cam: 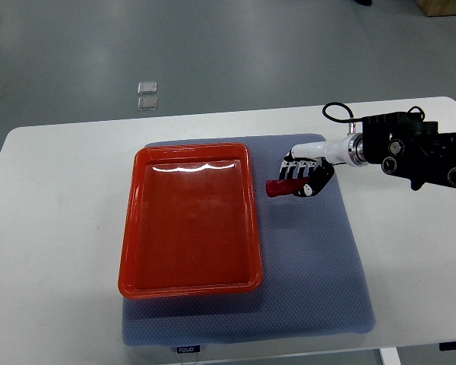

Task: Place red pepper on red tray
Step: 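Lift the pepper with the right hand and carry it over the tray, then open the right hand to release the pepper into the tray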

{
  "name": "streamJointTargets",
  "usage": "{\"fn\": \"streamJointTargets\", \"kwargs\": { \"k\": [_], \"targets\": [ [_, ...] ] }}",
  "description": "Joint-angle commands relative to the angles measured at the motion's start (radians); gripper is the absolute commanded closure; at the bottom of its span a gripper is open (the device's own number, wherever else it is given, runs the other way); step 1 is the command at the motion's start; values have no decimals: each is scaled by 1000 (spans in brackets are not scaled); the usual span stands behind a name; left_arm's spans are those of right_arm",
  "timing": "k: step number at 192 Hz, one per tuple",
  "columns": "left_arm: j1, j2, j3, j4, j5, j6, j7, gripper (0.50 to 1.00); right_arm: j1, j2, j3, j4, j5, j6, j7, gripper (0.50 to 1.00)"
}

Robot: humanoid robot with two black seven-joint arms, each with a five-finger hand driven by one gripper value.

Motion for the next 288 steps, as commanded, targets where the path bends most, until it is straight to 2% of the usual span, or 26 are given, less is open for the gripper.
{"fn": "streamJointTargets", "kwargs": {
  "k": [1, 28, 60, 110, 139, 220, 239, 256, 267, 288],
  "targets": [
    [0, 0, 0, 0, 0, 0, 0, 500, 46, -2, 0, 9, 5, 4, 0, 993],
    [0, 0, 0, 0, 0, 0, 0, 500, 104, 34, 0, 9, 28, 5, 0, 991],
    [0, 0, 0, 0, 0, 0, 0, 500, 152, 136, -9, -8, 74, 4, -1, 991],
    [0, 0, 0, 0, 0, 0, 0, 500, 141, 359, -10, -137, 77, -10, 0, 991],
    [0, 0, 0, 0, 0, 0, 0, 500, 88, 446, -9, -195, 77, -13, 0, 991],
    [0, 0, 0, 1, 0, 0, 0, 500, -9, 459, -9, -263, 75, -55, 2, 981],
    [0, 0, 0, 1, 0, 0, 0, 500, -12, 459, -9, -263, 77, -55, 5, 959],
    [0, 0, 0, 1, 0, 0, 0, 500, -12, 459, -7, -263, 77, -55, 6, 887],
    [0, 0, 0, 1, 0, 0, 0, 500, -14, 459, -1, -263, 78, -55, 6, 824],
    [0, 0, 0, 1, 0, 0, 0, 500, -20, 459, 2, -263, 78, -55, 9, 775]
  ]
}}
